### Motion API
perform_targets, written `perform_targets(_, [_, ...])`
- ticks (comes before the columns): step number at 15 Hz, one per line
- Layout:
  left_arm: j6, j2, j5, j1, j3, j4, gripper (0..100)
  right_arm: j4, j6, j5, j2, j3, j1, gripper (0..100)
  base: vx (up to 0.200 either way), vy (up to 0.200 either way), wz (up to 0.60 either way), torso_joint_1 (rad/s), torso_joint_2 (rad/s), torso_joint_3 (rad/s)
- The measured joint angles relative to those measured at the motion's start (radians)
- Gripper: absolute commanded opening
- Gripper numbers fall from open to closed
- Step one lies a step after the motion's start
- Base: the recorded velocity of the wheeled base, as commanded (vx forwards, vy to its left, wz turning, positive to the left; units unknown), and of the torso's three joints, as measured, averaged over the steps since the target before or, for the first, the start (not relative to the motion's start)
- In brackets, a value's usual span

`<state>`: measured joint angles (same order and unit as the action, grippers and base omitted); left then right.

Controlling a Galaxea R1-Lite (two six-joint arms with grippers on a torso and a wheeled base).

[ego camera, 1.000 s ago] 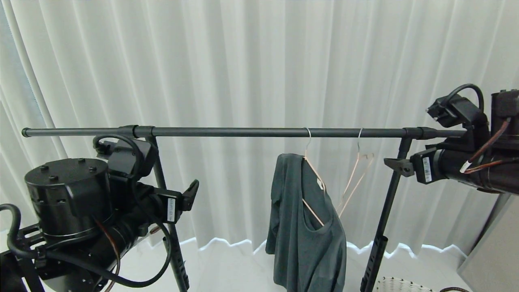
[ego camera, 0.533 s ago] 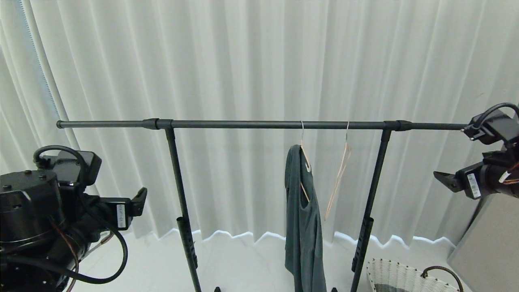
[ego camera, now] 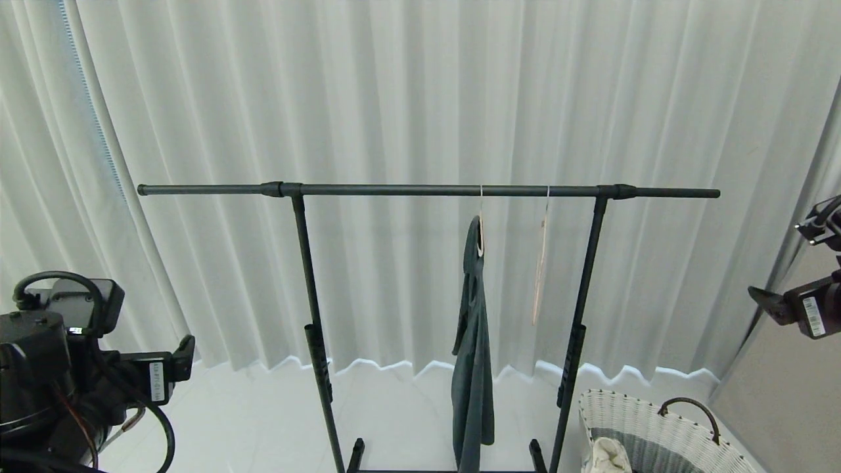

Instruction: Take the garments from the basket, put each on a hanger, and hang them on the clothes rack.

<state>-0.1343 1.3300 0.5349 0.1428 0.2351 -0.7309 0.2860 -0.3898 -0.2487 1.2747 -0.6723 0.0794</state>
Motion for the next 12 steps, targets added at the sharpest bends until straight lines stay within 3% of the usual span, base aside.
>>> perform_targets(5, [0.008,-0.011,0.0,-0.015,-0.097,-0.001,100,0.004,-0.012,-0.001,-0.01,0.024,-0.002,100,-0.2,0.0,0.0,0.002,0.0,0.003])
perform_targets(8, [0.017,-0.02,0.0,-0.016,-0.188,0.001,100,0.008,-0.012,-0.001,-0.012,0.053,-0.002,100,0.0,0.0,0.0,0.0,0.0,0.0])
perform_targets(12, [0.075,-0.072,0.006,-0.016,-0.231,0.149,100,0.092,-0.041,-0.015,-0.022,0.17,-0.002,100,0.0,0.0,0.0,0.0,0.0,0.0])
